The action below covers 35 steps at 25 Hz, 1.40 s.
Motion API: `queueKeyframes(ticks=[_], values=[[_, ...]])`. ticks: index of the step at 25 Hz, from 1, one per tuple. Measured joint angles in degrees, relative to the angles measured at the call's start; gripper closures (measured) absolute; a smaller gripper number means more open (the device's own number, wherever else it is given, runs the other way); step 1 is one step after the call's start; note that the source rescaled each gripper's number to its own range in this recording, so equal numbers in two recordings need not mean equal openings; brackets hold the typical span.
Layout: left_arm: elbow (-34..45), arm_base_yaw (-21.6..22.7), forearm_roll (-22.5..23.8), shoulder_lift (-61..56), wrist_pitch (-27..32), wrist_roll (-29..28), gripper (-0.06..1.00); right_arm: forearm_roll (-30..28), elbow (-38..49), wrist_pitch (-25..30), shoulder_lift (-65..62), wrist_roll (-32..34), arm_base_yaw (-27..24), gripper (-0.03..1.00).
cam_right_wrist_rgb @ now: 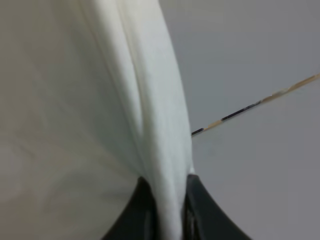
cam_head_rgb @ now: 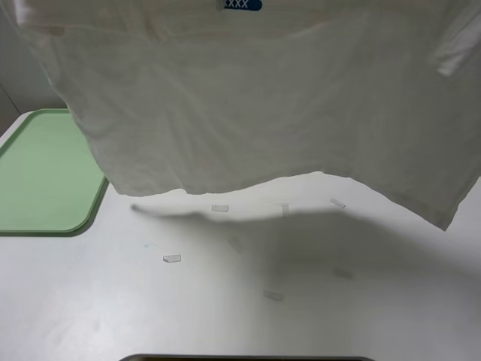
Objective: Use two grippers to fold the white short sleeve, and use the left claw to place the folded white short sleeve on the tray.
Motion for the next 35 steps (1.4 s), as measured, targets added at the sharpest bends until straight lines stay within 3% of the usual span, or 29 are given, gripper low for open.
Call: queueKeyframes(ticks=[1, 10, 22, 30, 35], values=[[-0.38, -0.05, -0.13, -0.38, 0.71, 0.04, 0.94, 0.30, -1.07, 2.98, 0.00, 0.00, 0.00, 0.90], [-0.88, -0.21, -2.77, -5.55, 13.83, 0.04, 0.94, 3.31, -1.44, 12.97, -0.08, 0.00, 0.19, 0.90], [-0.88, -0.29, -7.39, -15.28, 31.56, -2.11, 0.94, 13.12, -1.62, 26.98, -7.98, 0.62, 0.51, 0.90], [-0.91, -0.29, -8.40, -17.61, 34.05, -2.29, 0.94, 15.09, -1.62, 27.91, -10.14, 1.48, 0.64, 0.90], [0.70, -0.29, -6.42, -15.17, 33.02, -2.29, 0.94, 11.58, -0.85, 27.80, -7.15, 1.58, 0.64, 0.90]])
